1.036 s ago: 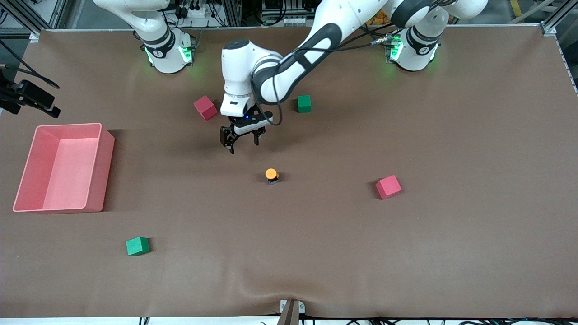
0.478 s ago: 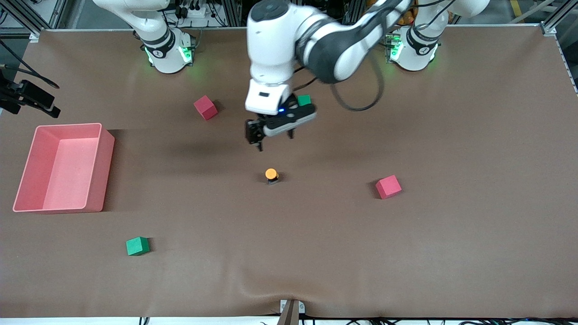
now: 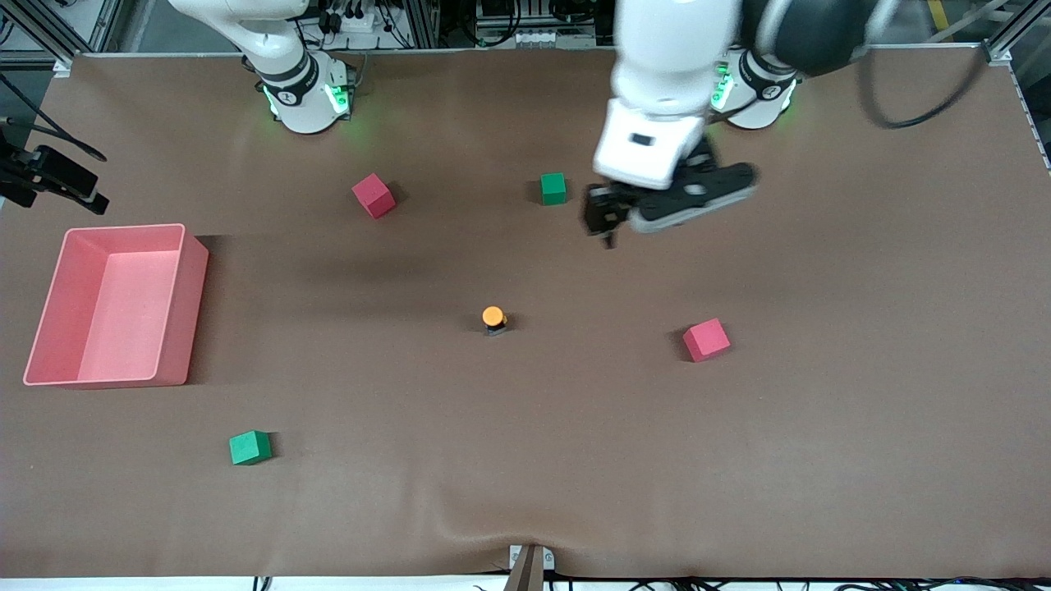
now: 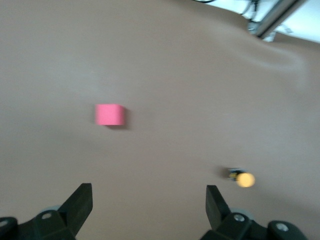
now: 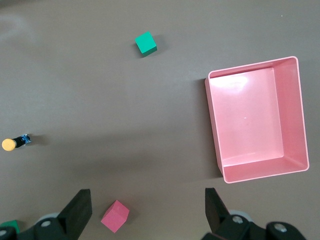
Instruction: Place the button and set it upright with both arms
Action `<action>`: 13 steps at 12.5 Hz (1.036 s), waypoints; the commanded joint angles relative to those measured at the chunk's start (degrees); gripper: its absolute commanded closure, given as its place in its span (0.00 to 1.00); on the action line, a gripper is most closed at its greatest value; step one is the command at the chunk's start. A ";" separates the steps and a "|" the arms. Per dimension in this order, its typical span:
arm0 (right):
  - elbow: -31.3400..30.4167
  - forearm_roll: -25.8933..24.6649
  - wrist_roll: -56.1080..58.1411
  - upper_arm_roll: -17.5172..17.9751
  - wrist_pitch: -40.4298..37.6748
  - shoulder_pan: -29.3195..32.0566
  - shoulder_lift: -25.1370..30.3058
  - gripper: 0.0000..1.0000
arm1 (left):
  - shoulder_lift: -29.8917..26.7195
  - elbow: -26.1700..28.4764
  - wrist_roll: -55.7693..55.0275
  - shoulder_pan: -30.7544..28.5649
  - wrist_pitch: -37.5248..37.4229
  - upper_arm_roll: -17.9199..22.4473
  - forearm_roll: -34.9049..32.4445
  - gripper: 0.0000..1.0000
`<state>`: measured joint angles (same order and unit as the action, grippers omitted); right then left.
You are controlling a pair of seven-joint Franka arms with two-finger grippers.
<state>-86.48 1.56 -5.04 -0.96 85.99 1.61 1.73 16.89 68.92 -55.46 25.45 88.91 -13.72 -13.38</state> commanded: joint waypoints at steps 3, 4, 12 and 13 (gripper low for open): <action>0.70 1.69 0.21 -0.18 -0.56 0.59 -0.24 0.00 | -4.50 2.09 13.34 -9.09 -5.76 -0.78 2.38 0.00; 0.70 1.70 0.21 -0.18 -0.56 0.59 -0.33 0.00 | -4.84 2.09 16.31 -11.72 -5.68 -0.69 4.13 0.00; 0.70 1.70 0.21 -0.18 -0.65 0.68 -0.24 0.00 | -17.40 15.95 50.40 -22.99 -4.62 10.62 15.65 0.00; 0.70 1.70 0.21 -0.18 -0.65 0.68 -0.24 0.00 | -19.50 19.20 53.14 -23.17 -3.67 11.78 16.10 0.00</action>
<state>-86.49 2.18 -5.04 -1.32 85.95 1.76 1.68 2.87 80.16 -7.40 2.59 83.41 -4.18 0.83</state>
